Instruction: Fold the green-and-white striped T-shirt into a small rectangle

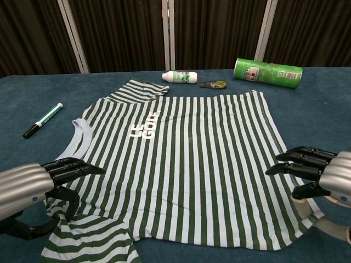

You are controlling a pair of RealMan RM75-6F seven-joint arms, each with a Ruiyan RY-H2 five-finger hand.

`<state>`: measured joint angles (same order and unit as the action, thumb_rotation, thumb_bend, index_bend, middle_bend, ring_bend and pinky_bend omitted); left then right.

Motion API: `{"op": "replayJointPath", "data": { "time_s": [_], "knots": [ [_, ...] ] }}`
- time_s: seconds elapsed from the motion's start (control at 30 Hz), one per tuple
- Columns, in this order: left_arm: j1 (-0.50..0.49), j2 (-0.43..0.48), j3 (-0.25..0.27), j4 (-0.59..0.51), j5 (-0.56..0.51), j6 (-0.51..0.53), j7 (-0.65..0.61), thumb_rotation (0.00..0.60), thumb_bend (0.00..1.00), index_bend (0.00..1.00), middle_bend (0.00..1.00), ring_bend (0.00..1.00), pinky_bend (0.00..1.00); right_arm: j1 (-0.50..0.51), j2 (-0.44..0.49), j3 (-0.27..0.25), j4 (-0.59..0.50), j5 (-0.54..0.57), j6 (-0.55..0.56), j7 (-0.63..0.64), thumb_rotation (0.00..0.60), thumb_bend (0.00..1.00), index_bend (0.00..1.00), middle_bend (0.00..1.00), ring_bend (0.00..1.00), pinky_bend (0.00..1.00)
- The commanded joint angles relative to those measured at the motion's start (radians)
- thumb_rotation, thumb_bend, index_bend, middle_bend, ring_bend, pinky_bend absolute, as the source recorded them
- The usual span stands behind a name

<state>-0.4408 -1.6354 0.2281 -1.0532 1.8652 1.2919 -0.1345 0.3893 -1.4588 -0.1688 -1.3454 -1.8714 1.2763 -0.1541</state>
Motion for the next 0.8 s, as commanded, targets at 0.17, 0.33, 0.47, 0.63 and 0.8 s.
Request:
{"op": "replayJointPath", "data": {
  "time_s": [0.17,0.33,0.47,0.63,0.8],
  "knots": [
    [-0.002,0.025,-0.006,-0.047,-0.035,-0.018,-0.054,0.6,0.56,0.83,0.0,0.0,0.0,0.009,0.005,0.0,0.001,-0.005,-0.007,-0.001,0.6,0.39,0.77,0.12,0.0,0.0],
    [-0.003,0.056,0.014,-0.084,-0.02,-0.009,-0.065,0.6,0.56,0.84,0.0,0.0,0.0,0.039,0.032,-0.009,-0.015,-0.026,-0.032,0.017,0.6,0.39,0.77,0.13,0.0,0.0],
    [-0.002,0.084,0.03,-0.12,0.003,0.009,-0.054,0.6,0.56,0.84,0.0,0.0,0.0,0.068,0.061,-0.021,-0.036,-0.057,-0.043,0.042,0.6,0.39,0.77,0.14,0.0,0.0],
    [-0.001,0.126,0.049,-0.161,0.044,0.047,-0.025,0.6,0.56,0.84,0.0,0.0,0.0,0.097,0.106,-0.041,-0.087,-0.089,-0.052,0.074,0.6,0.38,0.78,0.14,0.0,0.0],
    [0.001,0.165,0.083,-0.206,0.084,0.064,-0.011,0.6,0.56,0.84,0.0,0.0,0.0,0.115,0.146,-0.057,-0.146,-0.107,-0.064,0.09,0.6,0.38,0.79,0.14,0.0,0.0]
  ]
}}
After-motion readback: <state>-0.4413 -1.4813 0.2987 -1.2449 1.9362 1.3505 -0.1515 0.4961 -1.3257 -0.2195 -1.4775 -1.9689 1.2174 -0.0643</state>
